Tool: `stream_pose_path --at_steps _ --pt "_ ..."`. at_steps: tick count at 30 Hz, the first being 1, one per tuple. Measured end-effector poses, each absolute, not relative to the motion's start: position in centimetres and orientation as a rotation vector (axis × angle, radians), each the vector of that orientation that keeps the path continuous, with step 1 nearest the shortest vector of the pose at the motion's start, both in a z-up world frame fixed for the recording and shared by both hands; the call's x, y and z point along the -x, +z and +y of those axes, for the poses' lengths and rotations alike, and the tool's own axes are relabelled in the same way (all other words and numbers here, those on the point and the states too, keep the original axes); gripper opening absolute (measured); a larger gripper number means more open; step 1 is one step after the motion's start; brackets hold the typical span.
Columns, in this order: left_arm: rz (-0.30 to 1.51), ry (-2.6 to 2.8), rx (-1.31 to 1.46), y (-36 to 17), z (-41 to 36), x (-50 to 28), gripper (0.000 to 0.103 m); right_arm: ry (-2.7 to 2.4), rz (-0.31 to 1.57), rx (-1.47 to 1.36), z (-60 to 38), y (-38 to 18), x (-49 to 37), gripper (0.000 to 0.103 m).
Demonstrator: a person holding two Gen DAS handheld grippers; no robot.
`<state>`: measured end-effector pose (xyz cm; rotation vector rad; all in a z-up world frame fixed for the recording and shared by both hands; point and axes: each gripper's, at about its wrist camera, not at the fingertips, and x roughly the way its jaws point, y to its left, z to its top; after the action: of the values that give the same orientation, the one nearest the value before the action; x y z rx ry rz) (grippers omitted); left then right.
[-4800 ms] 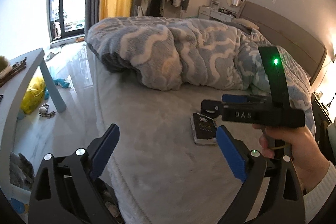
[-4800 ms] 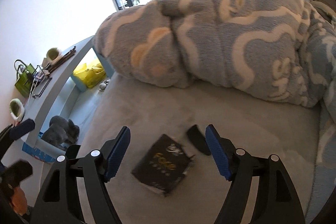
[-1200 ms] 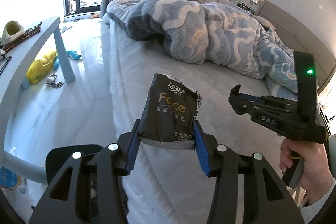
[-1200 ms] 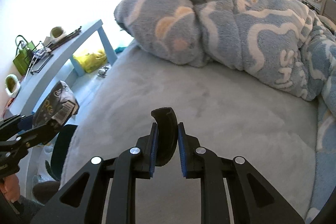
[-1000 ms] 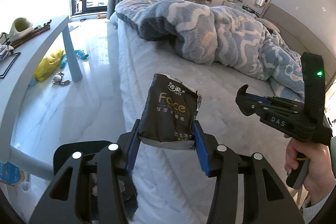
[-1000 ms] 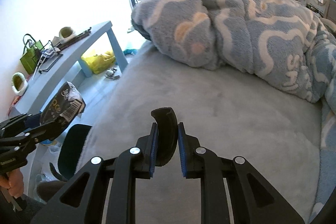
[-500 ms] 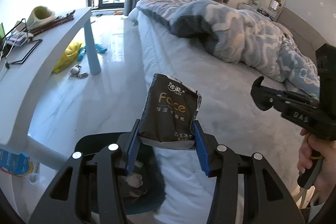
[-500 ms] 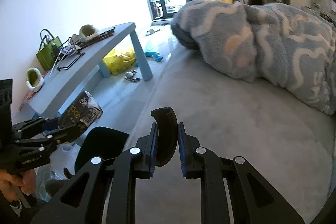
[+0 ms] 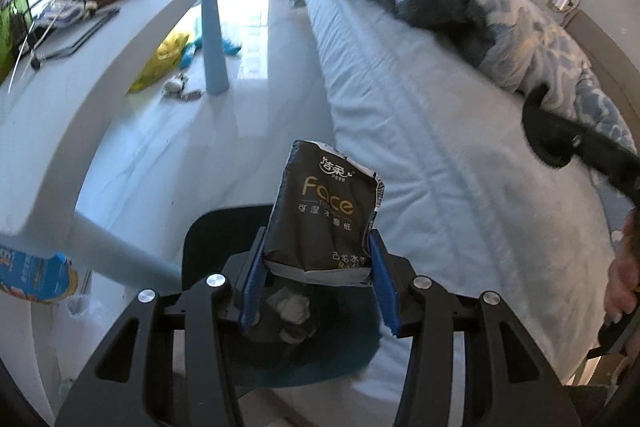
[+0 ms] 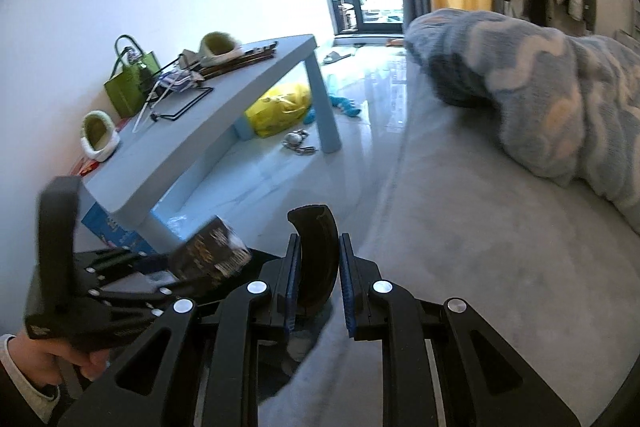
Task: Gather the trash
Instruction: 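Carry the black pack and curved piece over the teal bin with both tools, then open the left tool dropping the pack while the right tool releases the curved piece into the bin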
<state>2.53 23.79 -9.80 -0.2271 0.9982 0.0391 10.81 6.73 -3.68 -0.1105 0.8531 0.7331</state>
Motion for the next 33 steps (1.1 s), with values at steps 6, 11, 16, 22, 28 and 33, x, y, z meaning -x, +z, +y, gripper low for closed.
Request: stream_pose_path --at_steps 6,11,16,22,28,33 --pt "1.117 0.064 0.249 -13.0 26.2 -1.9 0.051 0.791 0.862 0.130 10.1 -4.1 -10.0 0.019" --pt "1.172 0.076 0.269 -14.6 27.8 -1.1 0.057 0.830 0.878 0.155 12.8 -4.8 -9.3 0.019" --pt "1.171 0.066 0.289 -14.5 28.8 -0.5 0.068 0.848 0.902 0.159 14.7 -5.9 -9.2 0.019" --pt "1.139 0.069 0.253 -13.6 29.1 -0.1 0.070 0.841 0.962 0.181 16.4 -7.8 -9.5 0.019" --pt "1.046 0.078 0.257 -11.1 29.9 0.8 0.062 0.822 1.022 0.208 17.3 -9.9 -9.6 0.019" --pt "0.980 0.075 0.265 -9.5 30.5 1.3 0.053 0.830 1.070 0.223 18.3 -11.5 -9.5 0.019"
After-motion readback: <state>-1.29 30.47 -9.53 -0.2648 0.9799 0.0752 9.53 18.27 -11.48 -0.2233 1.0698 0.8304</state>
